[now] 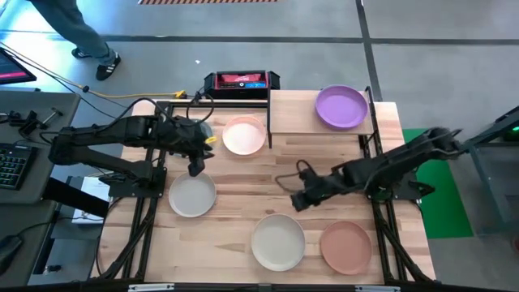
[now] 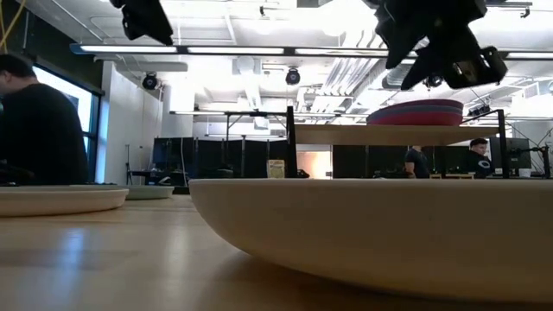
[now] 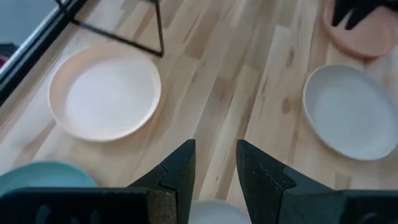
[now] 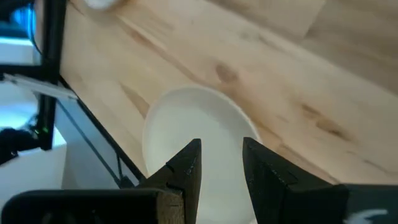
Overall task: Place and stack plates onto a shelf
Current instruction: Stack bottom gray plate on top of the purple plate on the shelf
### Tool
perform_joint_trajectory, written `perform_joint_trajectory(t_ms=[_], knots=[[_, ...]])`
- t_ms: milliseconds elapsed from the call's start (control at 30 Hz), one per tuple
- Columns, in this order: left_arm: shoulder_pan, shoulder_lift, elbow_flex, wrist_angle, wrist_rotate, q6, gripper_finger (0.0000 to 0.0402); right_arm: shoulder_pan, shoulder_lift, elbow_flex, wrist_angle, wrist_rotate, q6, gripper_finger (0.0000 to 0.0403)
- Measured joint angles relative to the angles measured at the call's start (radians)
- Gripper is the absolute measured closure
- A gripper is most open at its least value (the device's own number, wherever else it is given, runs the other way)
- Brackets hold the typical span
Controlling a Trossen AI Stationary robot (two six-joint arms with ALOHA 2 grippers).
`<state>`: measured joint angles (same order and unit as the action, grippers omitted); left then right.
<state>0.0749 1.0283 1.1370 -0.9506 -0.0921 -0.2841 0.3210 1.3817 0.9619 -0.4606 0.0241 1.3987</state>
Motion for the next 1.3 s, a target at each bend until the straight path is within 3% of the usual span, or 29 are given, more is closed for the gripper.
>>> perform_joint_trajectory(t_ms=[433, 1300], knots=[[0.0, 0.0, 0.0, -0.025, 0.0, -0.002, 0.0296, 0.079, 0.178, 0.0, 0.077, -0.001, 0.042, 0.0304], [0.0, 0.0, 0.0, -0.025, -0.002, -0.018, 0.0296, 0.106, 0.274, 0.0, 0.069, -0.034, 0.033, 0.0305]])
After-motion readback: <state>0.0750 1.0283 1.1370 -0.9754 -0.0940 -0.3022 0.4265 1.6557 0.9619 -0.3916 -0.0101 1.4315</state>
